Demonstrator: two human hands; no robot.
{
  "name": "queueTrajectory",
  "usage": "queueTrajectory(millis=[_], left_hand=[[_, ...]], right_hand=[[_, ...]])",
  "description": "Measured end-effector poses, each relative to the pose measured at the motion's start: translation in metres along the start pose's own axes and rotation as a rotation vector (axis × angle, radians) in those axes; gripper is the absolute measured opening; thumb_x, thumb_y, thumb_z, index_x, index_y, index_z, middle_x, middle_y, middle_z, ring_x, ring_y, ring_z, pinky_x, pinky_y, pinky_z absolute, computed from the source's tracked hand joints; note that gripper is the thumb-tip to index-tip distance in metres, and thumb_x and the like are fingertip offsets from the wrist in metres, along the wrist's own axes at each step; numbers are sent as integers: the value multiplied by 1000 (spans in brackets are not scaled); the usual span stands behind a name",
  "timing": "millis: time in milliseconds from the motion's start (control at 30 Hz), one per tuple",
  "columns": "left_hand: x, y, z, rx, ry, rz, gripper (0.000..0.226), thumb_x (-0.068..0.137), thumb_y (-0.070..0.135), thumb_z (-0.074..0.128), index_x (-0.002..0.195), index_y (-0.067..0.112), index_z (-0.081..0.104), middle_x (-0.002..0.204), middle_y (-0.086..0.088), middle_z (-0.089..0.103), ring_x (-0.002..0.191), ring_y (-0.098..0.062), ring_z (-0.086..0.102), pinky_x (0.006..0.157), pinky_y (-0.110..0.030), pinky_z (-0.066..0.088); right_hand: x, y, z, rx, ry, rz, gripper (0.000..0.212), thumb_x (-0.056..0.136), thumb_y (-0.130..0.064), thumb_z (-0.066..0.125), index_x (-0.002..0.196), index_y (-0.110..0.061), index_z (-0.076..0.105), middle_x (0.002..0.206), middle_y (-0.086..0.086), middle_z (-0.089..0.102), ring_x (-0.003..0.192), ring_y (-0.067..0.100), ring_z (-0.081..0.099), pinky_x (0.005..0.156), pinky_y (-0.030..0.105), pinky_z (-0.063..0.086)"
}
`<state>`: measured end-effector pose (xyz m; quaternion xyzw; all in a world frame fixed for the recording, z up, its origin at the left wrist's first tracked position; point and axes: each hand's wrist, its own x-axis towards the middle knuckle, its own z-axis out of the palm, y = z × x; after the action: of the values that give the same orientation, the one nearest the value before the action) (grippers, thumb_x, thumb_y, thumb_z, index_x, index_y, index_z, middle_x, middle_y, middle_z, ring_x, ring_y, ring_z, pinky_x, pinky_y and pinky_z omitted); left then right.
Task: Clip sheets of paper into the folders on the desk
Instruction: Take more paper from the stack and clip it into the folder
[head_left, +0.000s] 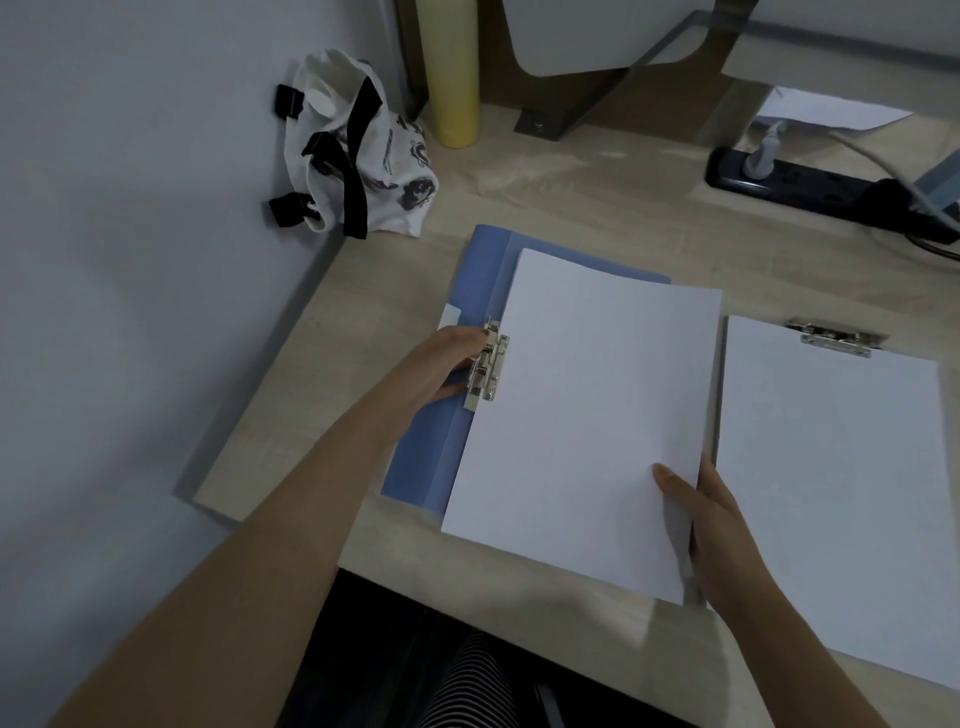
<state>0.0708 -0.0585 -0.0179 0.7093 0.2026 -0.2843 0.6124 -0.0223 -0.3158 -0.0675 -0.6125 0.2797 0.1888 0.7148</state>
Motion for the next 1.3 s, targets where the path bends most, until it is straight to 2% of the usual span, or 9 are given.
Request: queueTrajectory(millis=[167,233,333,400,733,900,1067,1167,1300], left_hand=[[-6,-7,-7,12,-22,-46,17,96,35,43,87,29,56,92,11,60,88,-2,57,92,-24,45],[-7,-9,-10,40,-27,-78,21,93,45,45,95,30,59,99,9,62,97,-5,58,91,-27,48],[-8,-9,-11,100,-19,-130,49,89,54,44,122,20,55,120,1,59,114,-10,54,84,-26,52],[-9,-9,-10,125,-21,-154,59,87,58,42,128,16,51,122,-1,56,114,-12,53,82,-26,52],[-6,-10,-7,133,15,-154,52,85,63,39,110,20,52,104,2,58,102,-11,55,78,-27,53],[-4,-9,-3,155,43,-138,51,85,64,37,103,19,52,91,5,56,92,-8,55,79,-28,52],[-4,-8,-3,176,41,-140,54,86,64,37,108,17,50,92,5,55,101,-13,54,78,-28,53],[-4,-9,-3,193,39,-136,54,86,64,36,110,17,50,96,4,56,103,-13,54,80,-28,53],[-4,-8,-2,197,36,-137,54,87,63,34,109,17,52,95,4,56,100,-12,54,80,-27,52]], right_hand=[[-1,1,1,-10,20,-10,34,89,-19,55,122,-27,55,116,-1,66,102,20,64,75,31,51],[0,1,1,-15,22,-10,34,89,-19,54,123,-26,55,116,-1,66,103,20,63,77,31,51],[1,2,0,-21,22,-9,34,89,-19,54,123,-25,54,118,0,65,108,22,62,87,38,50],[3,1,-1,-30,25,-10,34,90,-19,54,123,-26,54,120,-1,64,109,21,61,89,37,48],[6,5,1,3,57,-5,40,89,-19,55,129,-23,51,125,0,61,115,21,57,103,45,41],[3,5,3,-14,52,-19,36,90,-19,54,124,-28,54,121,-2,63,111,20,59,97,41,45],[4,3,6,-30,64,-30,25,90,-19,54,106,-38,59,116,-4,65,107,18,61,95,40,47],[7,2,7,-26,80,-26,26,90,-18,55,109,-35,59,118,-1,64,109,21,60,97,43,46],[7,0,6,-11,55,-28,28,91,-16,53,115,-29,57,118,2,65,105,21,62,86,37,50]])
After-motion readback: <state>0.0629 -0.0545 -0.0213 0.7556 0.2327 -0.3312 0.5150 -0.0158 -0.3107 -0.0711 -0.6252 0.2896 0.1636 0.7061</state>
